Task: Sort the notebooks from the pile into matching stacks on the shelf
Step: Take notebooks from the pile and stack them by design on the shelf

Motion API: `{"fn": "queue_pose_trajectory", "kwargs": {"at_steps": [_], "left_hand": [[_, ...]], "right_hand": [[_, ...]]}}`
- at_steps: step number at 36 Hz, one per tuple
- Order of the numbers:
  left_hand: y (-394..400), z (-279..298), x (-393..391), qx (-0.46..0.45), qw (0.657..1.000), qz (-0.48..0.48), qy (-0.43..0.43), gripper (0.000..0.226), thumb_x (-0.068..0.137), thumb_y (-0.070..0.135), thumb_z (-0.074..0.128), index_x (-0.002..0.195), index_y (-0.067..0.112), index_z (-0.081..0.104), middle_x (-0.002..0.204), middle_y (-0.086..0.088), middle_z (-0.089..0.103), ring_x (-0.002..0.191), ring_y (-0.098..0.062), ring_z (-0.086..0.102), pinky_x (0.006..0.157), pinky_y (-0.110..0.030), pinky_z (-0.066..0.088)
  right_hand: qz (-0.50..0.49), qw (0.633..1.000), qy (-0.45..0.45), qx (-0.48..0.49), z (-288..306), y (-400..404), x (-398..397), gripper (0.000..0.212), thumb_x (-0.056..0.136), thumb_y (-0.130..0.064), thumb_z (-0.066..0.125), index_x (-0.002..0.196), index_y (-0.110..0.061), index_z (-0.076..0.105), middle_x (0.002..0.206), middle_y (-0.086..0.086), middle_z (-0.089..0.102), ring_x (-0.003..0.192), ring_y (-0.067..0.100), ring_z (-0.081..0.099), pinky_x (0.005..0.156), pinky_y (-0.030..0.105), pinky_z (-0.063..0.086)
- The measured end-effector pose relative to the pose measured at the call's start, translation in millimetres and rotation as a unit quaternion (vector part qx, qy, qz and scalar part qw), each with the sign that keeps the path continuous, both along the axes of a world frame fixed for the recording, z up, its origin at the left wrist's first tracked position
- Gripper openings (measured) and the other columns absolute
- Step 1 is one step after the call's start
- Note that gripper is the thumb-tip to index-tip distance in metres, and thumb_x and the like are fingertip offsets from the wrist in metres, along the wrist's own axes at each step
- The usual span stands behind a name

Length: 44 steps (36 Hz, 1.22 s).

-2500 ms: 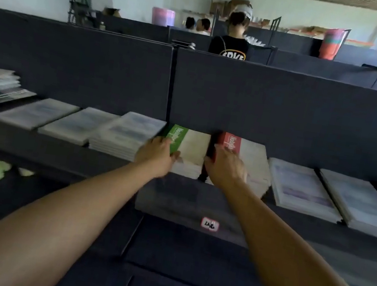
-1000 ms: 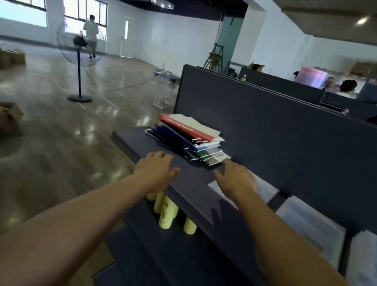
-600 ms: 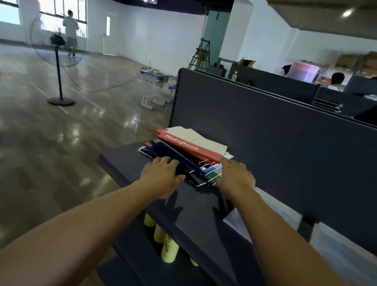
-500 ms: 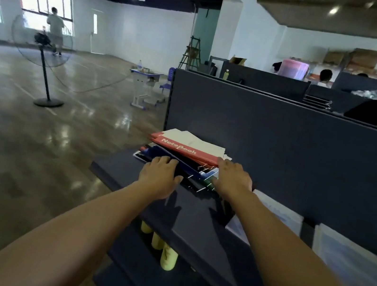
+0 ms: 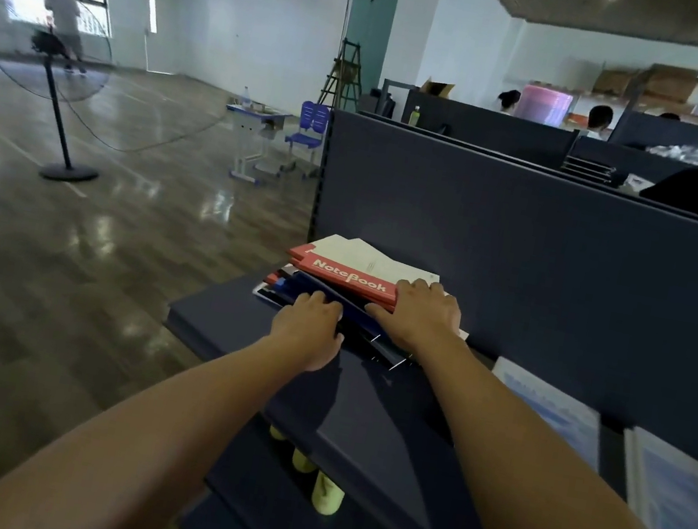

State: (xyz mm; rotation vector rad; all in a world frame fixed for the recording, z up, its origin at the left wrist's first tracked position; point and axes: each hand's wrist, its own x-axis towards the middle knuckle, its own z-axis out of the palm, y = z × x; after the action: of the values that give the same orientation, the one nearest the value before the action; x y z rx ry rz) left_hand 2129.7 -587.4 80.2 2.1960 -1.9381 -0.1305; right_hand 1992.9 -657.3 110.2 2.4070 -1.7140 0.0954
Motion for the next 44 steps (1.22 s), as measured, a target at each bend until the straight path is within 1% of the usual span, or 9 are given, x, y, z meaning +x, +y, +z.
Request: {"fn": "queue_pose_trajectory", "kwargs": {"at_steps": [10, 19, 22, 25, 27, 34, 36, 41, 44], "left_hand": [[-9, -3, 3, -0.005, 1.0, -0.003, 0.0, 0.039, 0.099, 0.035, 0.046, 0.134, 0.018, 0.046, 0.134, -0.008, 0.044, 0.127, -0.027, 0.038, 0.099, -0.041, 0.04], [-6, -3, 10, -0.001, 1.0, 0.0, 0.001, 0.039, 0.099, 0.033, 0.045, 0.135, 0.016, 0.046, 0.135, -0.008, 0.044, 0.129, -0.027, 0.037, 0.099, -0.042, 0.041], [-4, -1, 10, -0.007, 1.0, 0.002, 0.001, 0.038, 0.099, 0.033, 0.045, 0.134, 0.016, 0.046, 0.135, -0.008, 0.044, 0.129, -0.027, 0.037, 0.099, -0.042, 0.041], [-1, 3, 9, -0.018, 1.0, 0.003, 0.005, 0.038, 0.099, 0.032, 0.045, 0.134, 0.017, 0.047, 0.136, -0.007, 0.044, 0.13, -0.026, 0.037, 0.1, -0.041, 0.039], [1, 5, 9, -0.031, 0.999, 0.001, 0.003, 0.037, 0.099, 0.032, 0.045, 0.133, 0.018, 0.048, 0.135, -0.007, 0.044, 0.13, -0.026, 0.037, 0.099, -0.04, 0.039], [8, 10, 3, -0.059, 0.998, -0.015, 0.007, 0.035, 0.098, 0.029, 0.047, 0.131, 0.019, 0.05, 0.134, -0.005, 0.046, 0.127, -0.025, 0.039, 0.096, -0.04, 0.041], [10, 11, 0, -0.067, 0.998, -0.022, 0.006, 0.035, 0.098, 0.029, 0.048, 0.131, 0.019, 0.051, 0.133, -0.005, 0.047, 0.126, -0.025, 0.041, 0.095, -0.04, 0.041], [14, 14, -15, -0.08, 0.995, -0.055, -0.004, 0.035, 0.097, 0.029, 0.048, 0.13, 0.02, 0.052, 0.129, -0.004, 0.049, 0.124, -0.025, 0.042, 0.093, -0.039, 0.042], [16, 18, -30, -0.085, 0.993, -0.08, -0.015, 0.032, 0.097, 0.027, 0.048, 0.128, 0.018, 0.052, 0.128, -0.005, 0.049, 0.123, -0.025, 0.042, 0.091, -0.039, 0.041]], "right_hand": [[-0.004, 0.999, 0.043, -0.015, 12, -9, 8, 0.067, 0.088, -0.072, 0.031, 0.124, -0.02, 0.052, 0.123, 0.004, 0.057, 0.111, 0.024, 0.053, 0.095, 0.038, 0.036], [0.0, 0.999, -0.027, 0.023, 21, -15, 2, 0.061, 0.092, -0.067, 0.025, 0.099, -0.018, 0.061, 0.09, -0.001, 0.058, 0.084, 0.02, 0.057, 0.073, 0.032, 0.044], [0.016, 1.0, -0.012, 0.012, 25, -10, 5, 0.05, 0.099, -0.053, 0.028, 0.105, -0.015, 0.06, 0.094, 0.001, 0.055, 0.085, 0.021, 0.053, 0.07, 0.031, 0.039], [0.056, 0.996, 0.068, -0.025, 24, -5, 5, 0.025, 0.096, -0.018, 0.044, 0.118, -0.012, 0.056, 0.113, 0.006, 0.06, 0.101, 0.025, 0.058, 0.07, 0.031, 0.038], [0.067, 0.992, 0.1, -0.031, 20, -2, 3, 0.035, 0.09, -0.005, 0.048, 0.125, -0.011, 0.05, 0.12, 0.008, 0.058, 0.108, 0.027, 0.058, 0.072, 0.032, 0.039], [0.082, 0.991, 0.096, -0.048, 18, 14, -9, 0.067, 0.094, -0.012, 0.049, 0.15, -0.015, 0.011, 0.133, 0.011, 0.048, 0.118, 0.029, 0.049, 0.078, 0.036, 0.041], [0.073, 0.991, 0.096, -0.065, 17, 21, -16, 0.069, 0.094, -0.015, 0.052, 0.15, -0.014, 0.012, 0.134, 0.011, 0.048, 0.12, 0.028, 0.046, 0.078, 0.035, 0.04], [0.057, 0.988, 0.109, -0.091, 17, 39, -35, 0.049, 0.092, -0.011, 0.051, 0.139, -0.01, 0.034, 0.129, 0.01, 0.053, 0.118, 0.027, 0.044, 0.09, 0.034, 0.039], [0.05, 0.994, 0.069, -0.07, 16, 51, -45, 0.055, 0.093, -0.004, 0.045, 0.145, -0.009, 0.026, 0.137, 0.011, 0.045, 0.123, 0.028, 0.043, 0.096, 0.036, 0.04]]}}
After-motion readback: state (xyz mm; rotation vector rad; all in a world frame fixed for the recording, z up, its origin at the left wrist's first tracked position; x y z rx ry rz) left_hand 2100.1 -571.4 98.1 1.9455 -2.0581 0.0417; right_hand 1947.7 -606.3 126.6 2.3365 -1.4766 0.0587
